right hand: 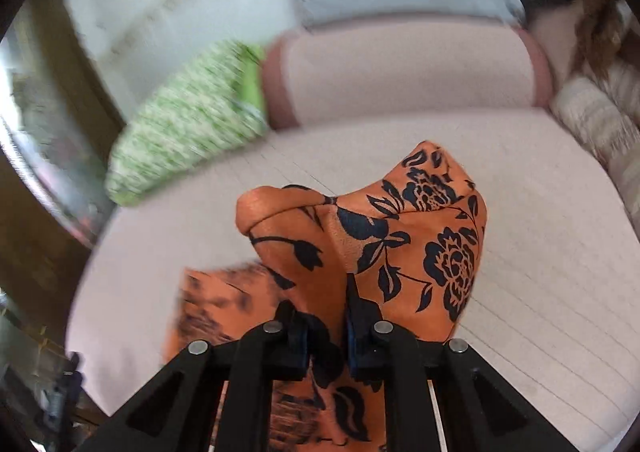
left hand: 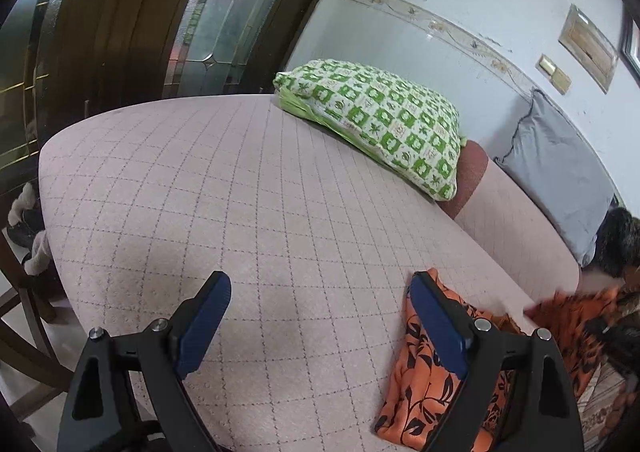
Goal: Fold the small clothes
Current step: 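Fold the blouse over again with the right tool while the left tool grasps it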
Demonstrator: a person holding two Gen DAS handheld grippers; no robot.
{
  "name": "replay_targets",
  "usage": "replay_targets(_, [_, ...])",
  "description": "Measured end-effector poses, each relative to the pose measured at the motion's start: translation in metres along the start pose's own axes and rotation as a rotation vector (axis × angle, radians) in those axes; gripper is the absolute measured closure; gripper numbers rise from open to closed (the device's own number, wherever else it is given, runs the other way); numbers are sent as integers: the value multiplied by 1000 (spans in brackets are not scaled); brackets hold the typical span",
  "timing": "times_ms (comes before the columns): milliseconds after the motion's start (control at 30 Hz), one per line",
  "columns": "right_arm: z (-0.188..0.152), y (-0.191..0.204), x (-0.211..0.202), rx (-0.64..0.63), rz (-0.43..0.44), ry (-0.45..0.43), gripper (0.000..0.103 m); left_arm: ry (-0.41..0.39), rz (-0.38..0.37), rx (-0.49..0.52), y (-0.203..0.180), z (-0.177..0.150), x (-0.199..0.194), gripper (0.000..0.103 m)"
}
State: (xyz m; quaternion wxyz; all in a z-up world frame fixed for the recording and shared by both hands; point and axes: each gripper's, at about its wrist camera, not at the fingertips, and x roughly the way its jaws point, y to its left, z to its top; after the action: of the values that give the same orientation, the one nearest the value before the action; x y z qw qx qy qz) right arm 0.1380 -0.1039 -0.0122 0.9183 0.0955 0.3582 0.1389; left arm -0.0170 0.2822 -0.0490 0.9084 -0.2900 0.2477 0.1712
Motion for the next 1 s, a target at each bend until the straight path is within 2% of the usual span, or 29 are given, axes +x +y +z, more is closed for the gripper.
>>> replay_targets(67, [-12,43,-10,-97,81,-60,90,-7,7,-20,5,1,-1,12])
replay_targets(133, [-35,79,0,-169,170,-31,90,-9,14,-36,9,2,-1,12])
replay_targets(200, [-67,109,29,-242,207,62,89,-4,16,-46,10,1,0,12])
replay_targets(267, [-103,125,72,-276,244,219,86,3,17,-34,7,0,1,12])
replay_targets(333, [-136,132,109,-327,202,379,81,7,14,-13,4,-2,1,12])
replay_targets(367, [-139,131,107,-337,189,358,80,9,7,-3,4,-2,1,12])
replay_targets(400, [-138,130,97,-329,220,322,72,10,1,2,3,-3,0,12])
replay_targets(433, [-133,128,87,-306,271,311,63,15,-10,4,3,-3,-1,12])
replay_targets(467, [-126,124,79,-286,300,305,37,28,-32,3,3,-2,0,12])
replay_targets(500, [-120,119,67,-277,305,273,30,47,-66,-1,1,-3,1,12])
replay_targets(633, [-106,81,34,-176,264,187,30,211,-265,11,-15,-16,7,12])
replay_targets(700, [-104,58,24,-133,259,173,30,292,-341,-2,-24,-23,13,12])
replay_targets(767, [-106,44,20,-81,256,175,30,326,-358,-5,-30,-25,18,12])
replay_targets(833, [-110,14,14,0,225,169,30,376,-341,3,-34,-28,29,12])
replay_targets(900, [-114,-21,19,130,194,174,30,416,-343,11,-39,-32,39,25])
replay_targets(933, [-117,-34,16,191,202,178,30,448,-354,23,-43,-34,43,41])
replay_targets(967, [-120,-42,7,232,236,188,30,480,-348,30,-47,-37,48,45])
replay_targets(1000, [-126,-46,2,286,315,208,29,491,-344,31,-49,-38,50,45])
